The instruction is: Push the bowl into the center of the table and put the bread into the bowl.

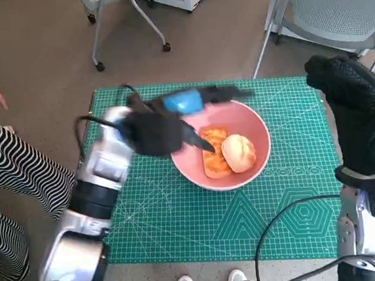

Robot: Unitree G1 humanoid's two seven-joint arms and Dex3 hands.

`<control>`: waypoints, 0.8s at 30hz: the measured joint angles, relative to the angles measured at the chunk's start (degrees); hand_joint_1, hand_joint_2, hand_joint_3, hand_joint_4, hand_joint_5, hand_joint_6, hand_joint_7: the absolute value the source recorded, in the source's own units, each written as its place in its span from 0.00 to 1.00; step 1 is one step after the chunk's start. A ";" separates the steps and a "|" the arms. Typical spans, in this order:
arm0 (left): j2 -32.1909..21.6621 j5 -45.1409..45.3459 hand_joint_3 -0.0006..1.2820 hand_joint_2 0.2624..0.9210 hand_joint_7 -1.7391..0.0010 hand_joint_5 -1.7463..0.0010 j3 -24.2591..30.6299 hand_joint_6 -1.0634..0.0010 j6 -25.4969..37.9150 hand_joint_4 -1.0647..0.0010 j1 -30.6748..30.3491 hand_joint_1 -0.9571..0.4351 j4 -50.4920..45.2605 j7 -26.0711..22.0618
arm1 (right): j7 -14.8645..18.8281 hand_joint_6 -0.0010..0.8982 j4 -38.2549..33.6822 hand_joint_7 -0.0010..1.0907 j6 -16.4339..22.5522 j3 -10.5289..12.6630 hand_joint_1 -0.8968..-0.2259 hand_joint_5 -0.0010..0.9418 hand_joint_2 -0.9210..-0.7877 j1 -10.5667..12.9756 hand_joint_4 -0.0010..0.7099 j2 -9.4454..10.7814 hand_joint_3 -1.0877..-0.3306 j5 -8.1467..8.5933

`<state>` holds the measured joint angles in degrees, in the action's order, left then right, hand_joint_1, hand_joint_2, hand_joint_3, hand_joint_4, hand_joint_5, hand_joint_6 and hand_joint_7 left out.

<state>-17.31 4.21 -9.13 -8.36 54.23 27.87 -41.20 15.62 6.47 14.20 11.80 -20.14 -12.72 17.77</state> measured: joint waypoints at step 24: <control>11.71 -25.16 0.34 1.00 0.73 0.99 15.55 1.00 -1.99 0.95 -15.68 0.20 -19.27 10.46 | -2.85 0.11 1.15 0.53 -3.39 -3.04 0.29 0.01 0.00 -7.11 0.29 0.41 0.54 -2.45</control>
<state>-5.60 -20.95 6.42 -10.35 38.54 8.60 -30.73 12.77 7.61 10.82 8.76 -27.24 -12.31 15.32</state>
